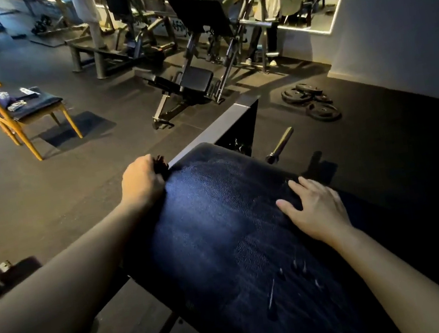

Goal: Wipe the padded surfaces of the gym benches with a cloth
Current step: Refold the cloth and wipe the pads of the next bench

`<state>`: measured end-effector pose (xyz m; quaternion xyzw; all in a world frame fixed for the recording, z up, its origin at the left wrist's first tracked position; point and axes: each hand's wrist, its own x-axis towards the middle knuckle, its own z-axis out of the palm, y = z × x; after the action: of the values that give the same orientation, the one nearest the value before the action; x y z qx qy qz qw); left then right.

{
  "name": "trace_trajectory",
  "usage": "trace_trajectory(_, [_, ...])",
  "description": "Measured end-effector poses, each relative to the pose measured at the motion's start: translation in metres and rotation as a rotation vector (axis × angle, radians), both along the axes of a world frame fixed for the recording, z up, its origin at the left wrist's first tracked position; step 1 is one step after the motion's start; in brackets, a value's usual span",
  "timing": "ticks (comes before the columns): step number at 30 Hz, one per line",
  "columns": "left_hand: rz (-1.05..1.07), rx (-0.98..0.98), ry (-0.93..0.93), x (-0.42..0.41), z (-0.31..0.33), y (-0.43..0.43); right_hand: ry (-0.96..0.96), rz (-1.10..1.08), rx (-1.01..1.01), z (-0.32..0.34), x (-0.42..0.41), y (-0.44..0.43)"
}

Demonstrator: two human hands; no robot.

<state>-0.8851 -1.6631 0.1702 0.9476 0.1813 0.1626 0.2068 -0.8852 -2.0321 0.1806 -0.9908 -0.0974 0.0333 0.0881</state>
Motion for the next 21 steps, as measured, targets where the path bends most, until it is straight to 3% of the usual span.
trace_trajectory(4, [-0.04, 0.03, -0.082, -0.001, 0.013, -0.016, 0.001, 0.019, -0.028, 0.005, 0.006, -0.001])
trace_trajectory(6, [-0.191, -0.015, -0.107, -0.01, 0.021, -0.057, 0.008, 0.017, -0.027, 0.006, 0.006, -0.001])
trace_trajectory(10, [-0.477, -0.178, -0.014, -0.036, 0.024, -0.161, 0.067, 0.029, 0.001, 0.017, 0.004, 0.0])
trace_trajectory(13, [-0.48, -0.477, 0.156, -0.036, 0.035, -0.147, 0.157, 0.008, 0.068, 0.033, 0.002, -0.005])
trace_trajectory(16, [-0.421, -0.912, 0.197, -0.045, 0.045, -0.119, 0.095, -0.019, 0.303, 0.046, -0.006, -0.002])
trace_trajectory(18, [-0.35, -1.138, 0.145, -0.053, 0.048, -0.113, 0.061, -0.019, 0.597, 0.052, -0.017, 0.015])
trace_trajectory(21, [-0.281, -1.387, 0.102, -0.067, 0.053, -0.117, 0.276, 0.003, 1.0, 0.061, -0.031, 0.054])
